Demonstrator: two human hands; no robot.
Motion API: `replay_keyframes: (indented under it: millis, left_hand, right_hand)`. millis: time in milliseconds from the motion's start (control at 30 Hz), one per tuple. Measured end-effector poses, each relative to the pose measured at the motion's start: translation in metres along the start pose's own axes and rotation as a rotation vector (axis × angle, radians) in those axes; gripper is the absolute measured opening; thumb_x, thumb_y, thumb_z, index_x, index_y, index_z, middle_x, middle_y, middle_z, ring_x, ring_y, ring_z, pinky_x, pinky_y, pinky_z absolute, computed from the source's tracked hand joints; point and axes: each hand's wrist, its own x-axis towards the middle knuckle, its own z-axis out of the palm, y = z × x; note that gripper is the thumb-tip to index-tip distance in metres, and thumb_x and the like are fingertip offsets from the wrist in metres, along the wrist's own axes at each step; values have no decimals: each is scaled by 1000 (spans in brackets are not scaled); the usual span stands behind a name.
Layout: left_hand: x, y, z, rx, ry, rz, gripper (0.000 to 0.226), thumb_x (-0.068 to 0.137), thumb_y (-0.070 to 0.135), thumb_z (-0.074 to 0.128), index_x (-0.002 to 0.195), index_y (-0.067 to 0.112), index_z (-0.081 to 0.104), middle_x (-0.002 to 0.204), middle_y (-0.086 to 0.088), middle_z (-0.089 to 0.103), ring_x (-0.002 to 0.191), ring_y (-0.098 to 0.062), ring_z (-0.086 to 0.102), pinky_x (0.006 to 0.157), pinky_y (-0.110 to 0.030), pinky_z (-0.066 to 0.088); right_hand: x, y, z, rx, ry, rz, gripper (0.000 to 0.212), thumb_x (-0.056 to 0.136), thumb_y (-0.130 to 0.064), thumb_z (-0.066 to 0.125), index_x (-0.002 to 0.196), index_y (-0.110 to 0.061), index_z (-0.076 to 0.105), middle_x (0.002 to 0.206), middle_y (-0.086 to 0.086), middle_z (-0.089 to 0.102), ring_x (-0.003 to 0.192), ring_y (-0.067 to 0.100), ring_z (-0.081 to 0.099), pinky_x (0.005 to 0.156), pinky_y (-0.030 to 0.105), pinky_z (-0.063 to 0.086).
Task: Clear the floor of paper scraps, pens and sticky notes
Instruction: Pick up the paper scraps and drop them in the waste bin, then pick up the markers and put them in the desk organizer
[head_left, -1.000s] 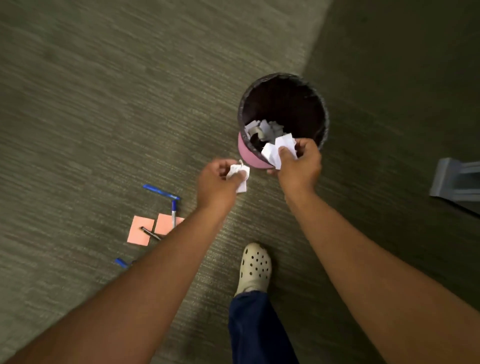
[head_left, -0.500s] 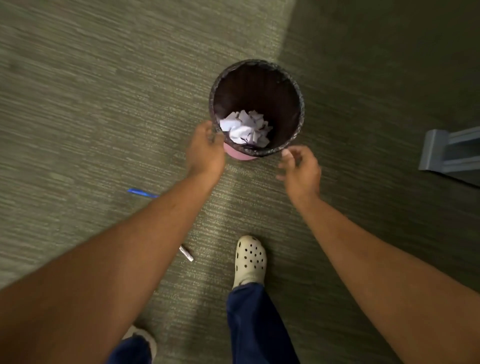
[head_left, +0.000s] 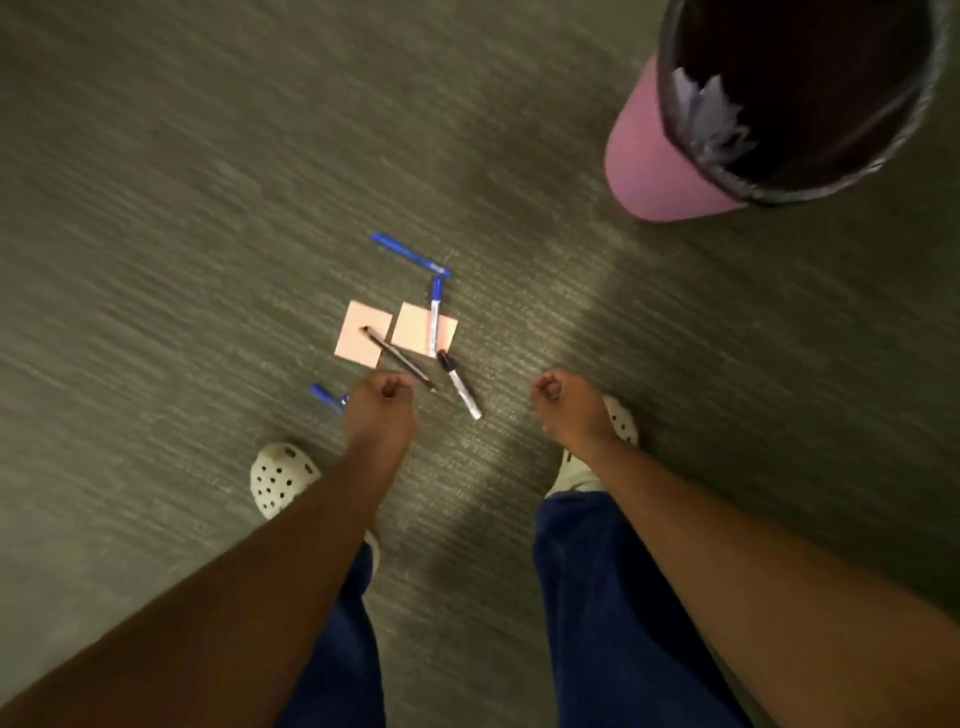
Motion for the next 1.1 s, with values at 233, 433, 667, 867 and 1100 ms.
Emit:
replay_keyframes:
  millis: [233,433,667,867,1100]
  left_hand:
    - [67,-107,-23,145,-37,-104,15,98,14,66,106,6,76,98,-17,75,98,-38,73,82,-36,57]
    - [113,-162,-16,479,-126,-183,36,96,33,72,118,5,71,117,-15,73,108,-29,71,84,-30,54]
    - [129,-179,18,372,17,-299,45,91,33,75,123,3,68,125,-21,70,117,-37,69,93,-41,56]
    - [117,-166,28,285,89,-202,43,91,47,70,111,9,73,95,-12,70,83,-30,66,71,-32,45]
    - [83,-140,31,-56,103,18,33,94,20,65,126,14,56,93,-10,75,74,-27,69,64,-33,49]
  right_hand:
    - [86,3,112,-452,-147,-91,38,85,-24,82,116,-6,67,120,15,73,109,30,69,89,30,53]
    - [117,3,144,-674,-22,-187,34,89,-20,77,116,-4,64,120,22,69,112,39,68,93,43,56]
    - [96,8,128,-476,-39,-143,20,100,-22,57,112,-8,64,101,13,65,80,25,56,63,26,38]
    - [92,-36,122,-180,115,-238,9,97,-22,59,91,-18,53,76,-6,56,61,12,53,51,27,38]
    - [164,-83,164,-133,238,-33,58,81,-38,87,122,-6,63,125,13,70,112,31,70,93,39,58]
